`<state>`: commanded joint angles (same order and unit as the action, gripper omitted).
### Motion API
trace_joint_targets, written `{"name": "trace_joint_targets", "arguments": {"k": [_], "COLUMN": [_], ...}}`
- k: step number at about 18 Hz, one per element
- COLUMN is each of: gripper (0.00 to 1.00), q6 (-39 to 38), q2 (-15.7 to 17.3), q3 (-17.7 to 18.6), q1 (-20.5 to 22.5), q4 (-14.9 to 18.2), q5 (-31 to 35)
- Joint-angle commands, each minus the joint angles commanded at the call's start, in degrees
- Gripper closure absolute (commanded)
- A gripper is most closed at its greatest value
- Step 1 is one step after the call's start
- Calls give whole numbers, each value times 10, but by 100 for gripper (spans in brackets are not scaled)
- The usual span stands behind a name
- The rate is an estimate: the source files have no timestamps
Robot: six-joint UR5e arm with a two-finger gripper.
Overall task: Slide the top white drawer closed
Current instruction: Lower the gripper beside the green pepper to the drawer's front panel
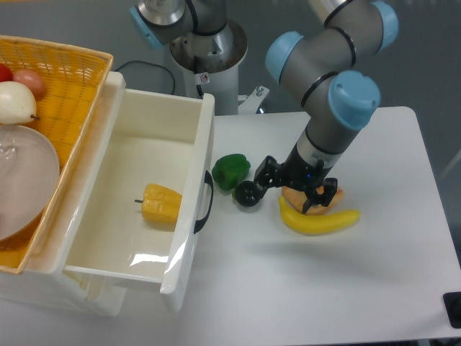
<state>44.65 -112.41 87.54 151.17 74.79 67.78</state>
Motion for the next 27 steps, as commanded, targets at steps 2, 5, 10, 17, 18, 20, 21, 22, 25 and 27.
{"name": "trace_joint_targets", "arguments": {"k": [2, 5, 10, 17, 18, 20, 21, 22, 25, 27], "gripper": [0, 0, 0, 0, 0, 0, 0, 0, 0, 0], "q6": [0, 1, -1, -1, -1, -1, -1, -1, -1, -1], "q2": [-3, -7, -10, -10, -10, -10, -10, -10, -10, -10], "q3": [-1, -1, -1, 0, -1, 0, 0, 0, 2, 2], "q1": [-1, -3, -3, -12, -17, -21, -24, -28, -31, -31], "q4": [2, 4, 5, 14, 14, 14, 14, 14, 14, 14], "q5": [-10, -19, -36, -36, -36, -37, -37, -37, -38, -43]}}
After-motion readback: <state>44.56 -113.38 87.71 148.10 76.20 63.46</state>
